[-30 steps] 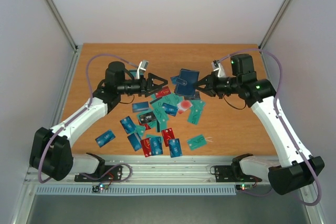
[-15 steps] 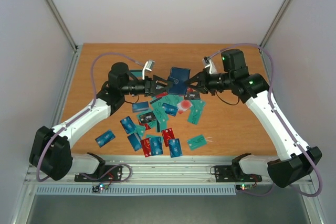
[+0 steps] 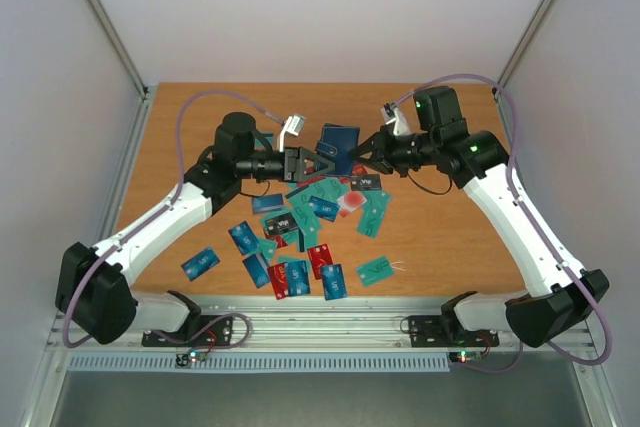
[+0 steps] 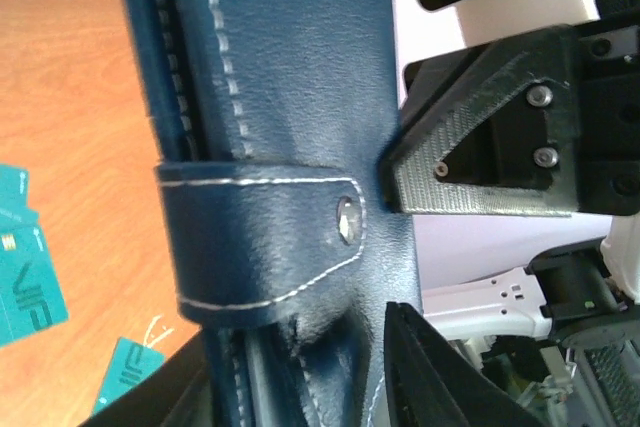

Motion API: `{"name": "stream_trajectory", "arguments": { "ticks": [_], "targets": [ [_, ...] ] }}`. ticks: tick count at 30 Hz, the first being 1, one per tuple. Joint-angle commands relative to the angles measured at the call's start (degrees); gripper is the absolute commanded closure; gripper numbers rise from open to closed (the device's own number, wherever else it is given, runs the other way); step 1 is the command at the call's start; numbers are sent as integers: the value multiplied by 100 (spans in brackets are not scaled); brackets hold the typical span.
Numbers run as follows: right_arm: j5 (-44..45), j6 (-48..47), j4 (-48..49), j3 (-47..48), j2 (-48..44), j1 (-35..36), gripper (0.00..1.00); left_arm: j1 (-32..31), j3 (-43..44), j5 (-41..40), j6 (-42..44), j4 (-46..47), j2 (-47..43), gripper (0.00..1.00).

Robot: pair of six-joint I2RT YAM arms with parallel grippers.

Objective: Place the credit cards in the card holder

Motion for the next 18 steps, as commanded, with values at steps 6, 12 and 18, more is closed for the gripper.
{"name": "stream_trajectory", "arguments": {
  "ticks": [6, 12, 18],
  "targets": [
    [75, -407, -524, 409, 135, 53, 42, -37, 405, -19, 328, -346, -14, 81],
    [-147, -1087, -991, 683, 19, -292, 4, -37, 485, 510, -594, 648, 47, 85],
    [-1380, -1046, -231, 230, -454, -811, 4, -33, 665, 840, -1965, 1727, 269, 89]
  ]
}}
